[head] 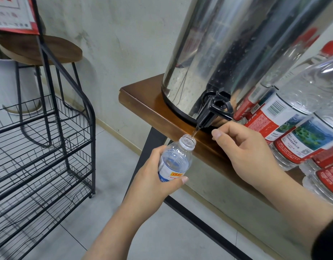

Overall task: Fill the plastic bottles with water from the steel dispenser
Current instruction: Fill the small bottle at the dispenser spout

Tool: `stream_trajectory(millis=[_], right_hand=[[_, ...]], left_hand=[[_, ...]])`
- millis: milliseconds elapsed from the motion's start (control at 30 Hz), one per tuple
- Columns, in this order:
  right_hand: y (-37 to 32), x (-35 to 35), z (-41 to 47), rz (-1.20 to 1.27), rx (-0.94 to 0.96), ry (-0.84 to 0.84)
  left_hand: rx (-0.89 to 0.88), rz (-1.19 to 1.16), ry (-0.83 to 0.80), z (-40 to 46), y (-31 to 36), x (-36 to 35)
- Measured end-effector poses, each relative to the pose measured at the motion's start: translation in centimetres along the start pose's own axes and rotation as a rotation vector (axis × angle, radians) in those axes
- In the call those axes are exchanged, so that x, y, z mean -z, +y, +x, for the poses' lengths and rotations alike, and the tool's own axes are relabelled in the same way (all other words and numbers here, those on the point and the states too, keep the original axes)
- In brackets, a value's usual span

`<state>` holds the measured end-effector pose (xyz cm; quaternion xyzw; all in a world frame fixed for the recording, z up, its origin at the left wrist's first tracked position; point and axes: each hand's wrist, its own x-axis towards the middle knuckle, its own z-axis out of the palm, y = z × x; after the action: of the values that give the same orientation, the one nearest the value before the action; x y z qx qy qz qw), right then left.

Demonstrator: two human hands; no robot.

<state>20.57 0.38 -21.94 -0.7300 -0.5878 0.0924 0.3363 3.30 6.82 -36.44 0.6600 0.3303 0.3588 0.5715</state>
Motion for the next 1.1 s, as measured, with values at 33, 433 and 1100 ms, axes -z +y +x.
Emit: stream_trajectory(millis=[33, 433, 1100], right_hand=[[0.0, 0.0, 0.01, 0.0, -0.002, -0.001], [0.11, -0.08, 0.1, 0.002, 0.004, 0.007], [0.22, -0.09, 0.13, -0.002, -0.001, 0.012]], left_hand=[[-0.001, 0.0, 0.0, -0.01, 0.01, 0.0], [-0.01, 0.007, 0.0, 0.02, -0.01, 0.05], [-0.015, 0.019, 0.003, -0.04, 0.02, 0.06]])
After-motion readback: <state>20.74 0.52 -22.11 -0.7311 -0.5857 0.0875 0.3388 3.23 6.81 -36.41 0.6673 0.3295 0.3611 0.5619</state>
